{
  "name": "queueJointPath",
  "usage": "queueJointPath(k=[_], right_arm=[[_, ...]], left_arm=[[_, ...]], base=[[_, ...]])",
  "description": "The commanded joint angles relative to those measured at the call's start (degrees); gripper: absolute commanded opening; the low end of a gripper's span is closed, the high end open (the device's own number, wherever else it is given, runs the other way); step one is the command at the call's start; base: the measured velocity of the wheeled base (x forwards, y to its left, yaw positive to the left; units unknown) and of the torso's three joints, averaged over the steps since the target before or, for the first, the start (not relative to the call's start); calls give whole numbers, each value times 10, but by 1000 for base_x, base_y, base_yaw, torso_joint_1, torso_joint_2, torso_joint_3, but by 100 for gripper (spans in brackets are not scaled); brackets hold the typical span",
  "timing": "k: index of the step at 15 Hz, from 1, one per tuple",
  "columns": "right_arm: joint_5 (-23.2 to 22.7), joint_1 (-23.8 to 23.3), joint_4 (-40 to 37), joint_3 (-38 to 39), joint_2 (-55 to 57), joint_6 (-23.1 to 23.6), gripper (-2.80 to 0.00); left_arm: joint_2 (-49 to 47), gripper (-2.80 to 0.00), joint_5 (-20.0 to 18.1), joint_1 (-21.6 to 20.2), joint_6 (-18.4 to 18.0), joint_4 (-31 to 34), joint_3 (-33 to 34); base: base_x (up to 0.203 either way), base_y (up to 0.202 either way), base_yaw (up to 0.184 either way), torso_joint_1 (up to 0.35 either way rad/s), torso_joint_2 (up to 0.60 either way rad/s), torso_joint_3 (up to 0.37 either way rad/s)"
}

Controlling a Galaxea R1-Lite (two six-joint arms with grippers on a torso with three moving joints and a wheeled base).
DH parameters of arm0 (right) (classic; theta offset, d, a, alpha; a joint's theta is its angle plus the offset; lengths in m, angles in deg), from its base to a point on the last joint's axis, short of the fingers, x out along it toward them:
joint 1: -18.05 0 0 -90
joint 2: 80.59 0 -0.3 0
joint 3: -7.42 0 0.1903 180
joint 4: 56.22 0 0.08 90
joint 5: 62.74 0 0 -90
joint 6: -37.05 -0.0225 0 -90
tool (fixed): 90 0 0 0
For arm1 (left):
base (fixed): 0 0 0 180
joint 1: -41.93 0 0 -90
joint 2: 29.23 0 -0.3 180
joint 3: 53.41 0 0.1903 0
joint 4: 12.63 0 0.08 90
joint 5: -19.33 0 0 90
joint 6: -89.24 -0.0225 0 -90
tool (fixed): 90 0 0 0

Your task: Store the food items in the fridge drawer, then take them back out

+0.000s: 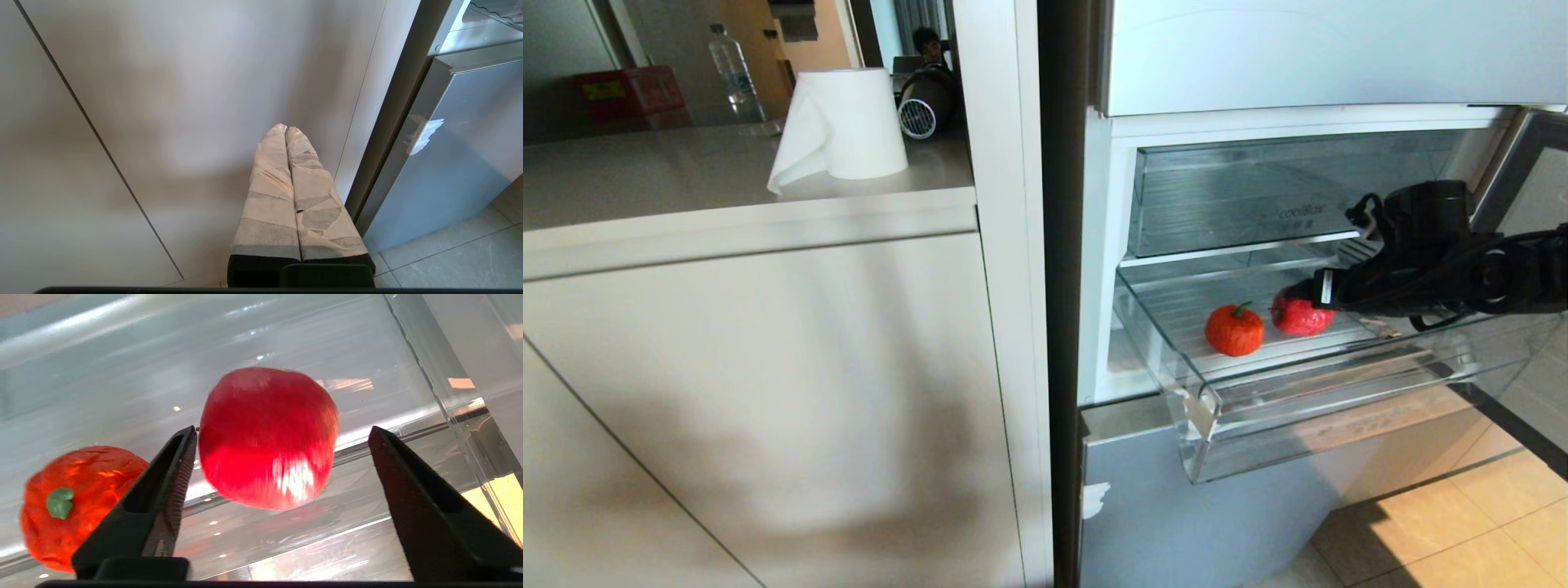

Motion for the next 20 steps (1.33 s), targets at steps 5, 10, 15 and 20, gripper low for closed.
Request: queueJointPath(k=[5,10,15,20], right_arm=[[2,0,-1,31,-110,-26,0],[5,-8,1,176,-285,-48,-280],[6,-8,2,363,-503,-58,-280],[37,3,2,569,-641,-58,-280]], left_arm=[[0,-280,0,0,0,0,0],[0,-280,0,0,0,0,0],[0,-280,0,0,0,0,0],[0,-280,0,0,0,0,0]], base=[[0,0,0,0,0,0],[0,0,0,0,0,0],[0,0,0,0,0,0],[0,0,0,0,0,0]])
